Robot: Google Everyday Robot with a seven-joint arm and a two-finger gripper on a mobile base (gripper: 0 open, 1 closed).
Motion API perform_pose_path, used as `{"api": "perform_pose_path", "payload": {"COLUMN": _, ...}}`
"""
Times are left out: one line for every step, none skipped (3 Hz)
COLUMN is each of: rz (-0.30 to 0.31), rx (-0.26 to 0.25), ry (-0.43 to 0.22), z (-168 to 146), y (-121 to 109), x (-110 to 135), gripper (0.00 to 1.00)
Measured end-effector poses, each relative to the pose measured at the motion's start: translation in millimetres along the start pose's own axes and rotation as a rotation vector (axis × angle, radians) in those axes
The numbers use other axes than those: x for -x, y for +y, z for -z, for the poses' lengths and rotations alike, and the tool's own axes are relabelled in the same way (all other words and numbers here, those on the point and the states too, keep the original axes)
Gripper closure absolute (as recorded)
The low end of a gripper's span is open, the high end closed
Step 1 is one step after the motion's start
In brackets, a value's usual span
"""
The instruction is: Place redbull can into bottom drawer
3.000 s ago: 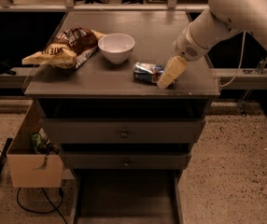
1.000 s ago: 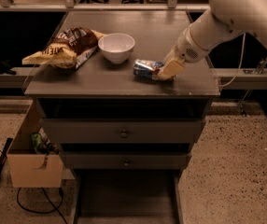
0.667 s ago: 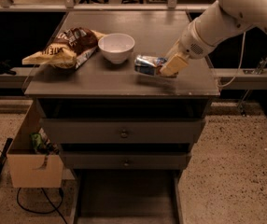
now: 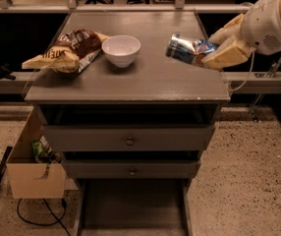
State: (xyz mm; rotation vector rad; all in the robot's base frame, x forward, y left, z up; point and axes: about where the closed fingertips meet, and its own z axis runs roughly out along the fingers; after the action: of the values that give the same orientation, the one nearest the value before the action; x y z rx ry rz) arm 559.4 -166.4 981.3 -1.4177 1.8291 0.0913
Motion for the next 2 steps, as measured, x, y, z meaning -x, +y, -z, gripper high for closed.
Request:
{"api": "perform_pose_path", "payload": {"rz": -0.029, "rx": -0.013, "ry": -0.023, "z": 29, "y": 38, "x": -25, "gripper": 1.0}}
{"api": "perform_pose_path", "payload": {"rz": -0.075, "rx": -0.032, "ry": -0.037, "z": 48, "y": 82, "x": -42, "gripper": 1.0}}
